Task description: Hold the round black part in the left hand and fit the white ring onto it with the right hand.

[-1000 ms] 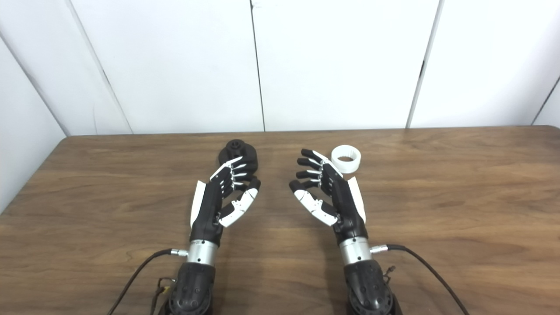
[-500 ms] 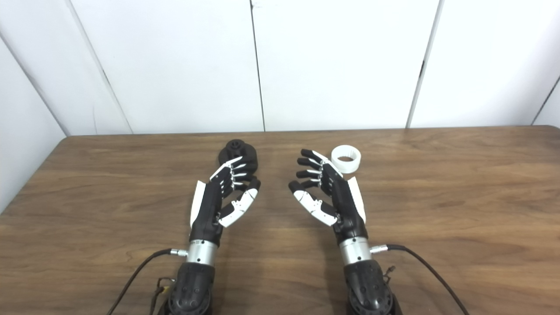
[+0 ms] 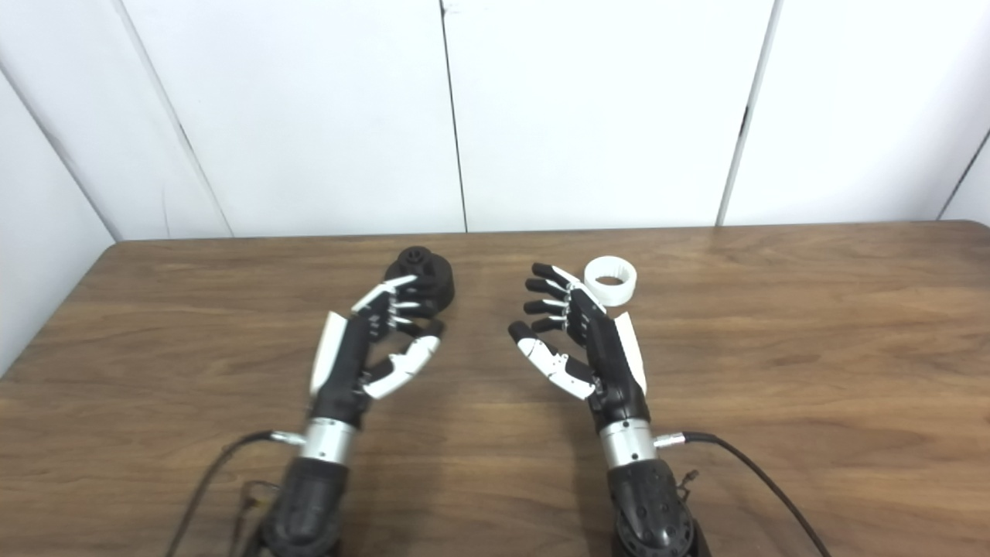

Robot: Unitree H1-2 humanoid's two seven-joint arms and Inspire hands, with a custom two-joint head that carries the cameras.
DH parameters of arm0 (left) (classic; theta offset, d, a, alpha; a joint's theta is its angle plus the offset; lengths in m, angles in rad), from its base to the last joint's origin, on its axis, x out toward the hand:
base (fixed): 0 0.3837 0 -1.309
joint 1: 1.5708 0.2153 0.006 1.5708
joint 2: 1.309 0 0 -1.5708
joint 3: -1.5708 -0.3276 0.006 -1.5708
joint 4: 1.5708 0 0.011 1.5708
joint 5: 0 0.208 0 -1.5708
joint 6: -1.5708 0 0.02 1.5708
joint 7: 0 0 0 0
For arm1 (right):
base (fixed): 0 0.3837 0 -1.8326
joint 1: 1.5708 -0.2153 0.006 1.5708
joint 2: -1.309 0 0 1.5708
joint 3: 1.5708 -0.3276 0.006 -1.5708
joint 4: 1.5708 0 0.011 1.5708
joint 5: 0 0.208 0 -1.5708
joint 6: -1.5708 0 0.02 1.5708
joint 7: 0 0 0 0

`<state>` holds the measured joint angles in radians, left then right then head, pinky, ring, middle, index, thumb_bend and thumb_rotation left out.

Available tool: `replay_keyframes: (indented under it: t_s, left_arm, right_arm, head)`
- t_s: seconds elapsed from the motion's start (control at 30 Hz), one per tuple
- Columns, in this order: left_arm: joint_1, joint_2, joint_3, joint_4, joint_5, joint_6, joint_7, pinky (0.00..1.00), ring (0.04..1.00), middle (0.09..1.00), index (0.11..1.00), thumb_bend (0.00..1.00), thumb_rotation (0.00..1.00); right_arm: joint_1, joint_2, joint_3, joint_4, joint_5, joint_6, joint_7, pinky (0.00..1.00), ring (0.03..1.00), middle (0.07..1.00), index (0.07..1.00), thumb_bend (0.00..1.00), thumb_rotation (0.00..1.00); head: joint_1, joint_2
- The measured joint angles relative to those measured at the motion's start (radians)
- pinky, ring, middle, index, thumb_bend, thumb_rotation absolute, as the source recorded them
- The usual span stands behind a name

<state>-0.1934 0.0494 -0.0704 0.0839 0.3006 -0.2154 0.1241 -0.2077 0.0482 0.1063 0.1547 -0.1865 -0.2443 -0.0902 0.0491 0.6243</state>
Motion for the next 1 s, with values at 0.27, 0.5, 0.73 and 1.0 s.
replay_keyframes:
  t_s: [0.27,0.5,0.73,1.0]
  left_arm:
    - [-0.003,0.084,0.009,-0.113,0.122,0.148,-0.040,0.67,0.759,0.778,0.751,0.57,0.38]
    - [-0.029,0.153,0.010,-0.126,0.208,0.205,-0.052,0.74,0.867,0.879,0.798,0.65,0.27]
    - [-0.095,0.161,0.000,-0.053,0.266,0.256,-0.050,0.84,0.987,0.978,0.889,0.77,0.39]
    - [-0.190,0.201,-0.050,0.098,0.314,0.289,-0.083,0.82,0.987,1.000,0.946,0.91,0.43]
  right_arm:
    - [0.000,0.000,0.000,-0.001,0.002,0.003,0.003,0.60,0.688,0.775,0.816,0.56,0.37]
    - [0.000,-0.002,0.000,-0.001,0.002,0.003,0.004,0.59,0.685,0.777,0.816,0.56,0.38]
    - [0.000,-0.002,0.001,-0.001,0.002,0.004,0.005,0.58,0.677,0.777,0.814,0.57,0.38]
    - [0.000,-0.005,0.002,-0.003,0.002,0.019,0.007,0.59,0.677,0.782,0.820,0.56,0.40]
  head:
    - [0.003,0.000]
    - [0.002,0.000]
    - [-0.002,-0.002]
    - [-0.006,-0.003]
